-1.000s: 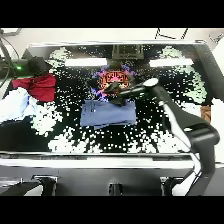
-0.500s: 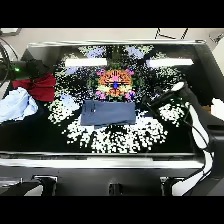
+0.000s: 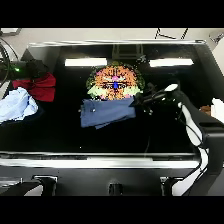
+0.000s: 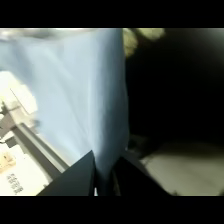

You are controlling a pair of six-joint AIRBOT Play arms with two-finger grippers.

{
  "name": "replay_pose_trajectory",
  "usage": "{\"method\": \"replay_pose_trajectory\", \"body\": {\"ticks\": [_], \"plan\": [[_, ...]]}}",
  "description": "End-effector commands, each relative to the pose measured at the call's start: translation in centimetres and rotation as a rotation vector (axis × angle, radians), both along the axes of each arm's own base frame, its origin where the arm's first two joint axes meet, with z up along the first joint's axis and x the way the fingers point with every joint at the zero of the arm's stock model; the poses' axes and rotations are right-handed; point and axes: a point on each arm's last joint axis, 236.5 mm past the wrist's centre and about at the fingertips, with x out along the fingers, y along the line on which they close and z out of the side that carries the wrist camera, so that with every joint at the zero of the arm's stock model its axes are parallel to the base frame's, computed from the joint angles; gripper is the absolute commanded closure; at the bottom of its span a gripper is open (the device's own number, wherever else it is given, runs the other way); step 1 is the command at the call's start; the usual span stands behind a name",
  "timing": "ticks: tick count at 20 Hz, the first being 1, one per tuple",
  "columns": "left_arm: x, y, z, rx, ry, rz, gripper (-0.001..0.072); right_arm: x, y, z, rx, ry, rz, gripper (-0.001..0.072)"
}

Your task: Fold the clothes and pants, and hang the long-sleeved shirts on hangers.

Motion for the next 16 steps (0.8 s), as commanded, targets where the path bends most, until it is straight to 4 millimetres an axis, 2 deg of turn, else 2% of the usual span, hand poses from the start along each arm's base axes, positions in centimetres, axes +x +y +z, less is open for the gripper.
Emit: {"method": "replay_pose_trajectory", "body": {"ticks": [1,2,4,7,9,12,14,16], "plan": [[0.0,0.0,0.0,0.000,-0.001,0.000,0.0685,3.5,-6.2,7.4,0.001,-0.142,-0.081,0.0671],[0.0,0.0,0.0,0.000,-0.001,0.000,0.0685,4.4,-9.8,9.6,-0.044,-0.178,-0.146,0.0671],[0.0,0.0,0.0,0.001,-0.001,0.000,0.0685,5.2,-16.6,13.3,-0.140,-0.235,-0.273,0.0671],[0.0,0.0,0.0,0.001,-0.001,0.000,0.0685,4.2,-26.5,19.1,-0.241,-0.322,-0.479,0.0671],[0.0,0.0,0.0,0.001,-0.001,0.000,0.0685,2.7,-32.1,22.1,-0.276,-0.353,-0.620,0.0671],[0.0,0.0,0.0,0.001,-0.001,0.000,0.0685,-0.5,-39.3,25.1,-0.316,-0.370,-0.815,0.0670],[0.0,0.0,0.0,0.003,-0.002,-0.002,0.0684,-3.2,-43.2,26.2,-0.328,-0.354,-0.931,0.0670],[0.0,0.0,0.0,0.003,-0.003,-0.002,0.0685,-6.2,-46.3,27.1,-0.335,-0.332,-1.033,0.0670]]}}
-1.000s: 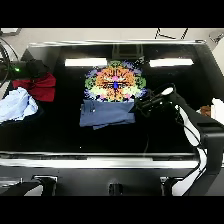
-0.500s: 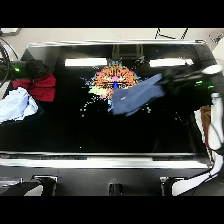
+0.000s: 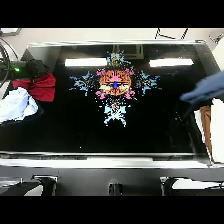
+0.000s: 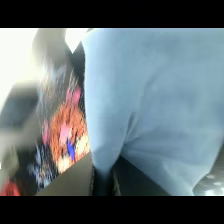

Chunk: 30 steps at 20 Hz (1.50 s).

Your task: Fold the clothes and pants, and hang the long-sleeved shirts on hangers.

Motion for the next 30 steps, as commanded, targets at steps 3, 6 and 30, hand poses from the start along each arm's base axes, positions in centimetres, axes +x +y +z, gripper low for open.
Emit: {"method": "replay_pose_trajectory", "body": {"ticks": [3,6,30], "plan": [[0.0,0.0,0.0,0.008,-0.006,-0.006,0.0685,-8.4,-8.1,3.6,-0.002,-0.020,-0.287,0.0670],[0.1,0.0,0.1,0.007,-0.010,-0.005,0.0685,-12.5,-9.1,4.1,0.040,0.019,-0.363,0.0670],[0.2,-0.6,0.6,0.005,-0.033,-0.022,0.0685,-30.3,-6.6,-18.8,0.035,0.820,-0.404,0.0117]]}}
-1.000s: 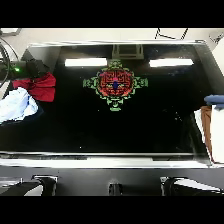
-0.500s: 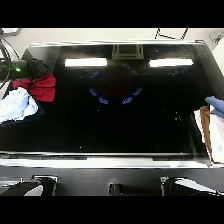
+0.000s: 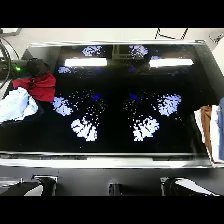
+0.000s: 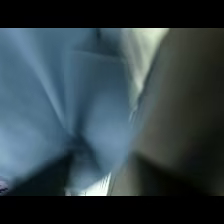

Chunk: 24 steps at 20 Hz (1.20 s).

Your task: Fold the clothes and pants, and hang the long-sleeved shirts on hangers.

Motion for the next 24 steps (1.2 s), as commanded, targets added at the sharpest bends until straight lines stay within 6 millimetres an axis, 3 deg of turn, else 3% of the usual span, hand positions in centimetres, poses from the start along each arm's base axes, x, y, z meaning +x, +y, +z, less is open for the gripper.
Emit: {"method": "replay_pose_trajectory", "body": {"ticks": [1,2,4,5,6,7,8,9,10,11,12,13,15,17,19,24], "plan": [[0.0,-0.2,0.4,-0.014,-0.009,-0.002,0.0685,2.9,-3.0,2.1,-0.145,-0.131,0.079,0.0117],[0.3,-0.5,1.3,-0.038,-0.037,0.000,0.0685,5.7,-4.9,5.2,-0.248,-0.252,0.101,0.0112],[1.3,-0.7,4.6,-0.060,-0.146,0.016,0.0685,12.7,-9.2,15.6,-0.579,-0.515,0.135,0.0113],[1.9,-0.6,6.3,-0.044,-0.213,0.027,0.0686,16.0,-9.6,20.7,-0.728,-0.615,0.183,0.0113],[2.6,0.0,7.4,0.020,-0.274,0.048,0.0687,19.4,-8.6,25.0,-0.845,-0.696,0.249,0.0114],[3.3,1.0,7.2,0.090,-0.282,0.084,0.0688,23.2,-6.0,28.1,-0.918,-0.774,0.345,0.0114],[4.0,2.4,5.7,0.154,-0.242,0.142,0.0688,27.1,-2.0,29.1,-0.915,-0.842,0.442,0.0114],[4.5,3.9,3.1,0.227,-0.169,0.193,0.0687,30.3,2.6,28.3,-0.859,-0.870,0.551,0.0114],[4.5,5.3,0.0,0.287,-0.064,0.228,0.0686,33.0,8.1,25.7,-0.746,-0.856,0.679,0.0113],[4.0,6.2,-3.6,0.328,0.068,0.242,0.0675,34.5,13.1,22.1,-0.614,-0.797,0.792,0.0108],[2.7,6.7,-7.9,0.355,0.233,0.236,0.0426,34.9,17.8,18.0,-0.474,-0.703,0.901,0.0097],[0.4,6.7,-12.1,0.369,0.420,0.212,0.0018,34.4,22.3,13.6,-0.314,-0.594,1.001,0.0097],[-4.1,5.1,-18.0,0.395,0.665,0.067,0.0006,31.9,28.9,7.2,-0.067,-0.403,1.168,0.0093],[-5.1,2.9,-20.0,0.350,0.632,0.027,0.0007,30.7,31.8,4.3,0.000,-0.320,1.237,0.0094],[-5.6,1.9,-20.9,0.351,0.604,0.010,0.0006,30.5,31.6,3.0,-0.059,-0.260,1.271,0.0096],[-5.7,2.0,-21.6,0.357,0.623,0.010,0.0004,28.6,31.7,2.8,-0.022,-0.181,1.302,0.0100]]}}
